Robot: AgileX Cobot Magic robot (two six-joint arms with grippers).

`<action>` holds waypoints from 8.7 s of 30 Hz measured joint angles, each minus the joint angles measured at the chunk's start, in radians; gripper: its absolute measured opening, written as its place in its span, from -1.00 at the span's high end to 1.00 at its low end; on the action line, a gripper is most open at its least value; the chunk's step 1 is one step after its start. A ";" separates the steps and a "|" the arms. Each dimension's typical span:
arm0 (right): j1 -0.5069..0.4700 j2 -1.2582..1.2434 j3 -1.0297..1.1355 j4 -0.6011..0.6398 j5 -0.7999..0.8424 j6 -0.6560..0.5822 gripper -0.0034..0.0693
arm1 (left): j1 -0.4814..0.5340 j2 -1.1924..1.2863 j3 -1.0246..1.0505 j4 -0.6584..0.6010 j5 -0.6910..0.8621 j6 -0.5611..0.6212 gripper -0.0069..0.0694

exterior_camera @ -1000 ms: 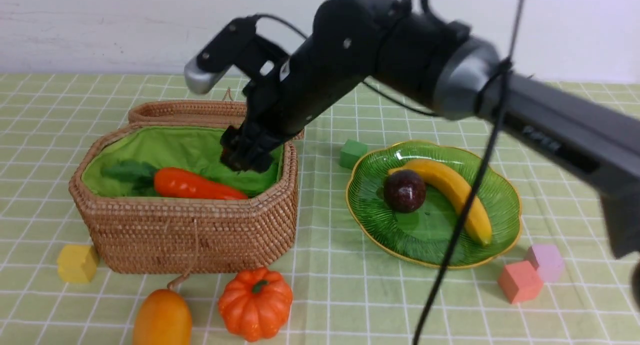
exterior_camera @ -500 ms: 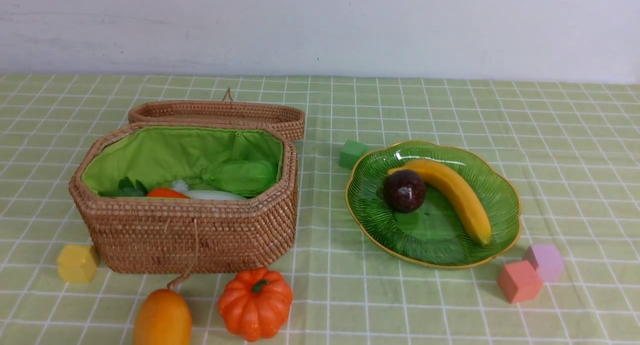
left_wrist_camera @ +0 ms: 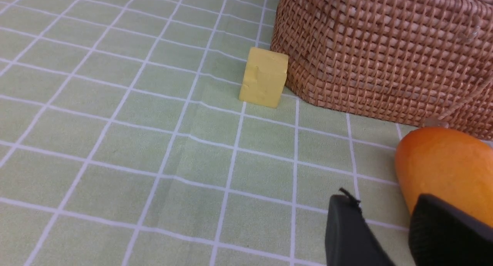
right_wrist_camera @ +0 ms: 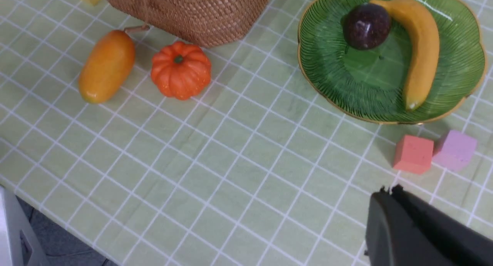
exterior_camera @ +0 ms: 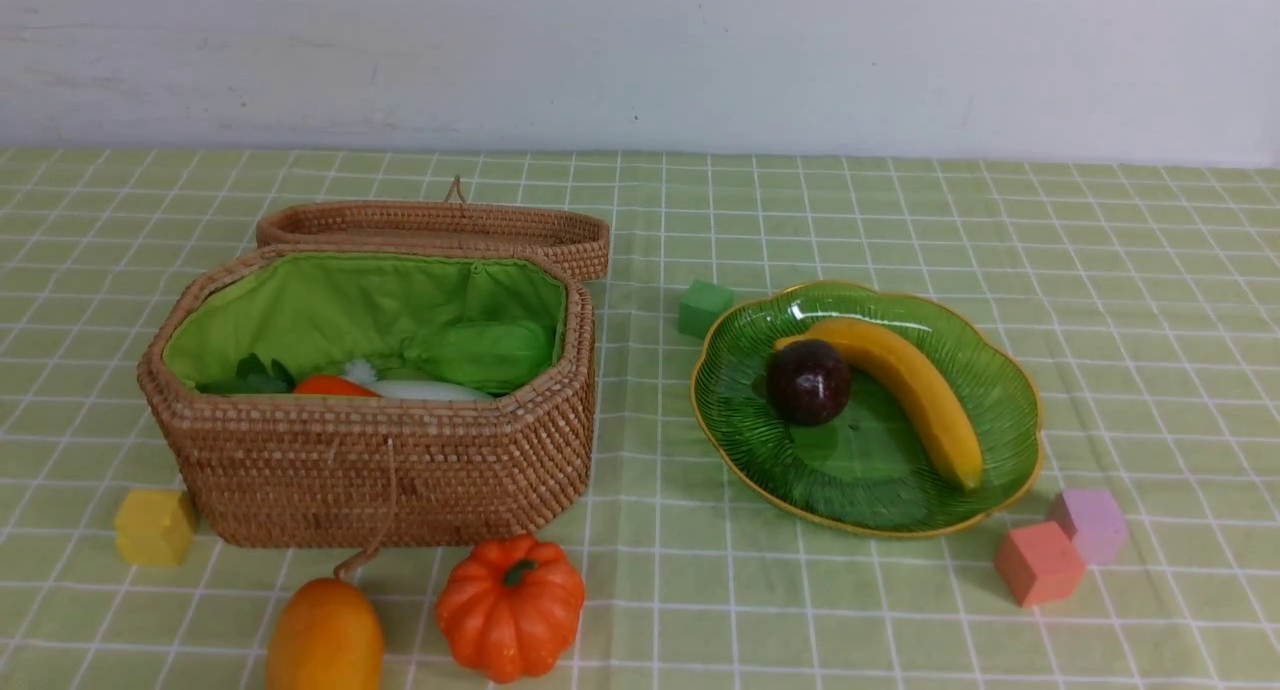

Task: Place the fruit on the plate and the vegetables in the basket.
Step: Grab the mango with your left arm and place it on the right plate, then use the left arm to grab a pumpkin and put it into the left basket

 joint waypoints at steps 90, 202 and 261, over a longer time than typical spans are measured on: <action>-0.789 -0.783 1.239 -0.049 -0.876 -0.025 0.73 | 0.000 0.000 -0.005 -0.148 -0.633 -0.197 0.19; -0.789 -0.783 1.239 -0.046 -0.876 -0.025 0.36 | -0.698 2.422 -2.416 -0.390 0.745 0.344 -0.94; -0.789 -0.783 1.239 -0.044 -0.876 -0.025 0.25 | -0.550 1.651 -1.148 0.025 0.379 0.191 -0.35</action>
